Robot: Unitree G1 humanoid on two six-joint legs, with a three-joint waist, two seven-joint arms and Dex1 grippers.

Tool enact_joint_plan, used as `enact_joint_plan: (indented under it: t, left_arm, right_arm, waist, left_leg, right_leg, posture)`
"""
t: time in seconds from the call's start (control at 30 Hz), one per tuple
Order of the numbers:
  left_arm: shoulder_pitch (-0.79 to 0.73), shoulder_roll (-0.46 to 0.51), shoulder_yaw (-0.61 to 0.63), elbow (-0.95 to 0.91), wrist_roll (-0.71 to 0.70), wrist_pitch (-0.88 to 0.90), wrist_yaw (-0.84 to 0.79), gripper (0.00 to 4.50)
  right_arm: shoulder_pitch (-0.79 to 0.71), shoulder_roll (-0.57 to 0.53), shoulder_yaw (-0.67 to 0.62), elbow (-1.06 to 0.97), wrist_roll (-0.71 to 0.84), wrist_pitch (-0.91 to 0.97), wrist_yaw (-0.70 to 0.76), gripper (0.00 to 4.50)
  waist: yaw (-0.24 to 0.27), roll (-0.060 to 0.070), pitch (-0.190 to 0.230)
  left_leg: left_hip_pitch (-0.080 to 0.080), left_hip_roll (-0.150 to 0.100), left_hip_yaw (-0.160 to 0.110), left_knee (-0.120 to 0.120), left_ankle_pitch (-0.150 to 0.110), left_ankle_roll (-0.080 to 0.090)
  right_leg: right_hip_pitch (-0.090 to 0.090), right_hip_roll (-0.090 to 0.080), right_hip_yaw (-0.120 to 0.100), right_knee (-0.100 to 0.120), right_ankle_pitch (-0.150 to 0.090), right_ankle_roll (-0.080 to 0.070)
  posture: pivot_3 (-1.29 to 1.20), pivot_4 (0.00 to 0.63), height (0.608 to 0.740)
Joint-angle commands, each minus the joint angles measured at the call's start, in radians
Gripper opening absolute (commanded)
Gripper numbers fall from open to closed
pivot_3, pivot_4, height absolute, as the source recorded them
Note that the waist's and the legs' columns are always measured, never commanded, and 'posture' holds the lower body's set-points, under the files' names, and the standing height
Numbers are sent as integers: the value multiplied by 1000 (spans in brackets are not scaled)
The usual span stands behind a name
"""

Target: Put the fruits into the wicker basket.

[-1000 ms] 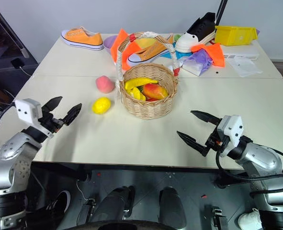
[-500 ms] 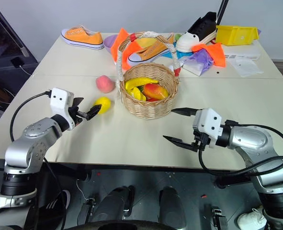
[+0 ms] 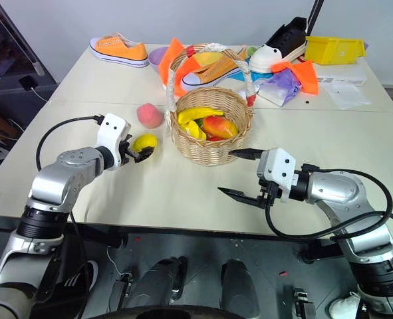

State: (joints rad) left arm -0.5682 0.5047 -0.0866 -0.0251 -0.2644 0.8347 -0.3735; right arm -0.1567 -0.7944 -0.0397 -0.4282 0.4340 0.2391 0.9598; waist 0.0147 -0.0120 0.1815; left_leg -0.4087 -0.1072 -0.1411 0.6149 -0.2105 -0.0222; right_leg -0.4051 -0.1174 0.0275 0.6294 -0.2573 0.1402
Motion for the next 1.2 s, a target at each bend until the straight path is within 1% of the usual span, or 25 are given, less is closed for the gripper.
enact_joint_plan:
  t: [0.03, 0.27, 0.3, 0.33, 0.43, 0.47, 0.6, 0.67, 0.73, 0.8, 0.87, 0.93, 1.03, 1.13, 1.2]
  left_arm:
    - [-36, -23, -2, 67, 34, -39, -4, 4500]
    - [-51, -66, -9, 132, 57, -86, -34, 4500]
    - [-54, -72, -8, 137, 61, -91, -33, 3928]
    - [-55, -80, -2, 140, 61, -94, -31, 3672]
    - [-54, -75, -5, 132, 78, -83, -35, 2313]
    - [-51, -68, -10, 127, 84, -81, -40, 2151]
    - [-27, -51, 16, 73, 81, -89, -49, 2151]
    - [-9, -44, 59, 0, 44, -74, -62, 2151]
    - [15, -14, 89, -71, 31, -51, -73, 2151]
    - [25, -12, 131, -135, -11, -27, -84, 2151]
    - [29, -11, 159, -234, -83, -1, -129, 2151]
    - [11, -43, 190, -300, -179, 69, -149, 2151]
    - [-62, -132, 207, -297, -248, 118, -106, 2151]
    - [-168, -233, 126, -201, -189, 17, -74, 2151]
    - [-217, -292, 94, -129, -145, -39, -35, 2151]
  right_arm:
    - [-16, 15, -10, -40, 1, -1, -20, 4348]
    - [-20, 13, -12, -42, -4, 1, -28, 4348]
    - [-26, 15, -13, -41, -4, 2, -31, 4500]
    - [-31, 17, -14, -41, -3, 3, -34, 4500]
    - [-33, 16, -11, -36, -12, -1, -36, 4500]
    - [-33, 16, -11, -35, -13, -2, -36, 4500]
    - [-43, 25, -9, -26, -18, -4, -40, 4500]
    - [-47, 33, -12, -20, -20, -6, -47, 4500]
    - [-46, 38, -15, -17, -25, -8, -48, 4500]
    - [-44, 46, -19, -15, -24, -7, -54, 4500]
    - [-43, 52, -24, -6, -33, -14, -66, 4500]
    - [-45, 57, -25, 1, -40, -18, -74, 4500]
    - [-49, 65, -23, 6, -42, -17, -82, 4500]
    - [-48, 72, -19, 5, -50, -21, -90, 4500]
    - [-49, 78, -22, 4, -57, -23, -101, 4500]
  waist:
    - [-1, 0, 0]
    - [-3, 0, 0]
    - [-3, 0, 0]
    - [-3, 0, 0]
    - [-3, 0, 0]
    - [-3, 0, 0]
    - [-4, 0, 0]
    - [-5, 0, 0]
    - [-5, 0, 0]
    - [-4, 0, 0]
    - [-3, 0, 0]
    - [-1, 0, 0]
    - [2, -1, 0]
    - [-1, -2, 1]
    - [-2, -2, 1]
  left_leg:
    - [0, 0, 0, 0, 0, 0]
    - [0, 0, 0, -1, 0, 0]
    - [0, 0, 0, 0, 0, 0]
    - [0, 0, 0, 0, 0, 0]
    - [0, 0, 0, 0, 0, 0]
    - [0, 0, 0, 0, 0, 0]
    - [0, 0, 0, 0, 0, 0]
    - [0, 0, 0, 0, 0, 0]
    - [0, 0, 0, 0, 0, 0]
    - [0, 0, 0, 0, 0, 0]
    - [0, 0, 0, 0, 0, 0]
    - [0, 0, 0, 0, 0, 0]
    - [0, 0, -1, 1, 0, 0]
    - [0, -1, 0, 3, 0, 0]
    - [0, -1, 1, 3, 0, 0]
  right_leg:
    - [0, 0, 0, 0, 0, 0]
    - [-1, 0, 0, 0, 0, 0]
    - [-1, 0, 0, 0, 0, 0]
    - [-1, 0, 0, 0, 0, 0]
    - [0, 0, 0, 0, 0, 0]
    - [0, 0, 0, 0, 0, 0]
    - [-1, 0, 0, 0, 0, 0]
    - [0, 0, 0, 0, 0, 0]
    - [-1, 0, 0, 0, 0, 0]
    - [-1, 0, 0, 0, 0, 0]
    - [-1, 0, 0, 1, 0, 0]
    - [0, 0, 0, 0, 0, 0]
    - [1, 0, -1, 0, 0, 0]
    - [2, 0, -1, 0, 0, 0]
    - [2, 0, -1, 0, 0, 0]
  posture:
    - [0, 150, 740]
    - [0, 150, 740]
    - [0, 150, 740]
    - [0, 150, 740]
    - [0, 150, 740]
    - [0, 150, 740]
    - [0, 150, 740]
    - [0, 150, 740]
    - [0, 150, 740]
    - [0, 150, 740]
    - [0, 150, 740]
    - [0, 150, 740]
    - [0, 150, 740]
    - [0, 150, 740]
    - [0, 150, 740]
